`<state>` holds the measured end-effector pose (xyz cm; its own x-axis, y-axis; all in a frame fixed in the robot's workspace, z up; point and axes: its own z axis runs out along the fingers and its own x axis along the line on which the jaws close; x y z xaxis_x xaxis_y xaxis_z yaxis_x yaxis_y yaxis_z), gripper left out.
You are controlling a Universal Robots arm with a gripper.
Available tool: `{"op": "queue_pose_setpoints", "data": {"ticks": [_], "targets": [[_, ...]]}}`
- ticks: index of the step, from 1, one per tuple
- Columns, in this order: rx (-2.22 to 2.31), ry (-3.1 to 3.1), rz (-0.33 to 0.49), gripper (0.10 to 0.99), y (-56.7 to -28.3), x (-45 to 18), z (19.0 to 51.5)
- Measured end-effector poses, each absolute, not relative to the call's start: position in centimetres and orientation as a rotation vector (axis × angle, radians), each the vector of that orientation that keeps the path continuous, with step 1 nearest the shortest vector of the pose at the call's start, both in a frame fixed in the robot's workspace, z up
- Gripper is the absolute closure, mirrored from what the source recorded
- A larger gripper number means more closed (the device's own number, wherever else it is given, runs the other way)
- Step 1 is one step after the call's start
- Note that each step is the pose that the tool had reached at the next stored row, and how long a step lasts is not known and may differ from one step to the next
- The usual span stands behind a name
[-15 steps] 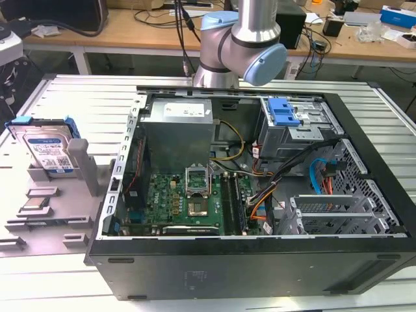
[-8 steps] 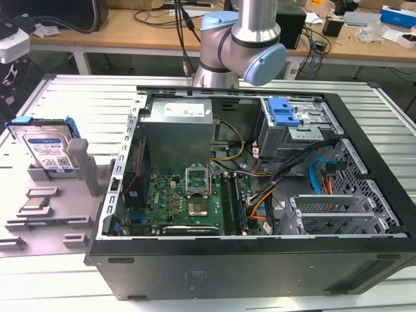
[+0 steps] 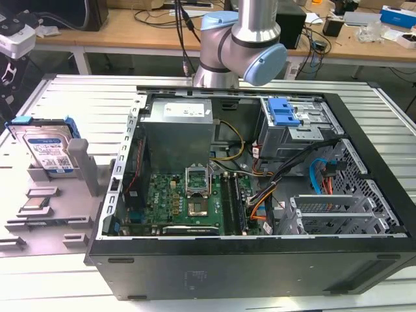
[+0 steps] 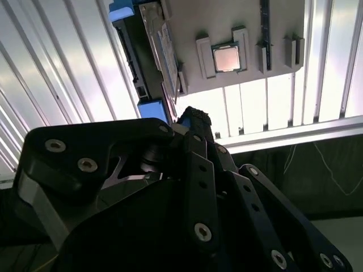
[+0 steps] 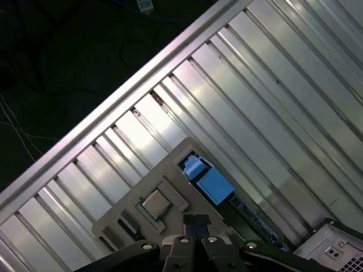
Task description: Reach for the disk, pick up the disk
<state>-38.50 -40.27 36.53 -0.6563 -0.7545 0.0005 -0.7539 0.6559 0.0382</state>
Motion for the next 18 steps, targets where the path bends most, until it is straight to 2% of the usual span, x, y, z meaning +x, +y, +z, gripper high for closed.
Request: {"op": "queue_pose_setpoints", "data": {"ticks": [18], "targets": [[1.712, -2.608, -0.049, 0.980, -40.26, -38.50, 36.53]]}}
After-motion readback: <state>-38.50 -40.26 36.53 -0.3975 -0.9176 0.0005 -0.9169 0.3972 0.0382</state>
